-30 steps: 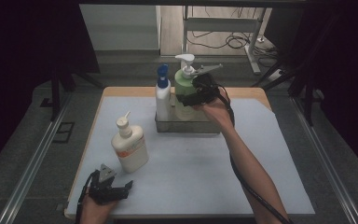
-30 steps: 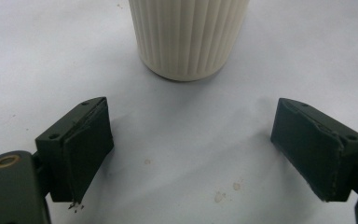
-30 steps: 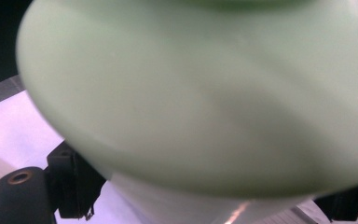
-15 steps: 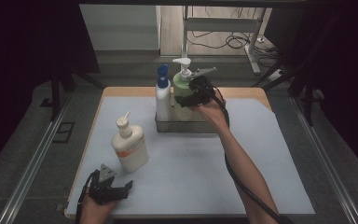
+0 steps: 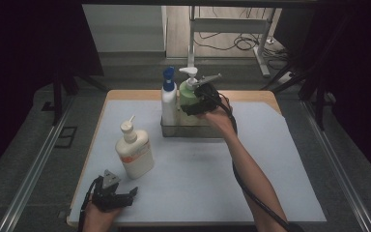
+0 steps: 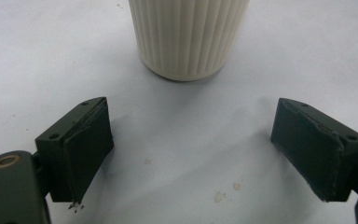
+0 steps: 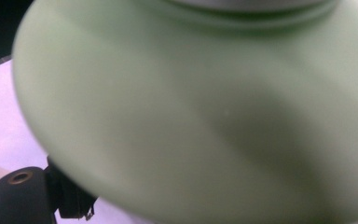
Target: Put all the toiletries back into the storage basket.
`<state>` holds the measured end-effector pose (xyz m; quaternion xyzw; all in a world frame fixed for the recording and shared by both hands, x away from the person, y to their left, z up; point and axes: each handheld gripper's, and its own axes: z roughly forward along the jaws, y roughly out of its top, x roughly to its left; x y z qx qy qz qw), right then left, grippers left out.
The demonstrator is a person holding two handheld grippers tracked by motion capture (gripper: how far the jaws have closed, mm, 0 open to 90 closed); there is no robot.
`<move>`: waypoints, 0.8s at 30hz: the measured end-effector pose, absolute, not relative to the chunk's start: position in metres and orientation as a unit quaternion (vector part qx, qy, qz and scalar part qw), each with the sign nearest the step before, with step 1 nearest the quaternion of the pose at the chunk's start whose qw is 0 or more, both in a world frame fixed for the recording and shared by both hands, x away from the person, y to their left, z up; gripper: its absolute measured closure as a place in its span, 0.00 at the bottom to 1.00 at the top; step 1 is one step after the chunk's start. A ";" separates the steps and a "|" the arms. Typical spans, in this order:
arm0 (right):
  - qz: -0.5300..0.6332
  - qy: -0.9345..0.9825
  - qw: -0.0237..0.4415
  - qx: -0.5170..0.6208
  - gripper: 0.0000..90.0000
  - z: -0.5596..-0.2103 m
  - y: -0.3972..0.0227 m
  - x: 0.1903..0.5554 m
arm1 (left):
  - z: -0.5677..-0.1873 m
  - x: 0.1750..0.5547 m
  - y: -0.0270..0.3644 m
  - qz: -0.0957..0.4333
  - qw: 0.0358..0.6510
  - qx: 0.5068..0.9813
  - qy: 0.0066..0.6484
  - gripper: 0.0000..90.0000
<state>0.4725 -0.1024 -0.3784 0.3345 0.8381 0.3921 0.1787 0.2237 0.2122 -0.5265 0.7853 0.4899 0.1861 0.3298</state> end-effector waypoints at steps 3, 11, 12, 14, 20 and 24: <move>0.386 0.841 0.176 0.337 0.14 -0.382 -0.102 0.473 | -0.526 0.224 0.212 0.186 0.330 0.785 0.490 0.13; 0.366 0.849 0.167 0.341 0.14 -0.393 -0.101 0.475 | -0.526 0.224 0.212 0.186 0.330 0.785 0.490 0.13; 0.365 0.851 0.166 0.340 0.14 -0.394 -0.101 0.476 | -0.526 0.224 0.212 0.186 0.330 0.785 0.490 0.13; 0.359 0.853 0.165 0.342 0.14 -0.396 -0.101 0.476 | -0.526 0.224 0.212 0.186 0.330 0.785 0.490 0.13; 0.350 0.857 0.159 0.344 0.14 -0.403 -0.100 0.478 | -0.526 0.224 0.212 0.186 0.329 0.785 0.490 0.13; 0.345 0.858 0.153 0.348 0.14 -0.408 -0.100 0.480 | -0.526 0.224 0.212 0.186 0.329 0.785 0.490 0.13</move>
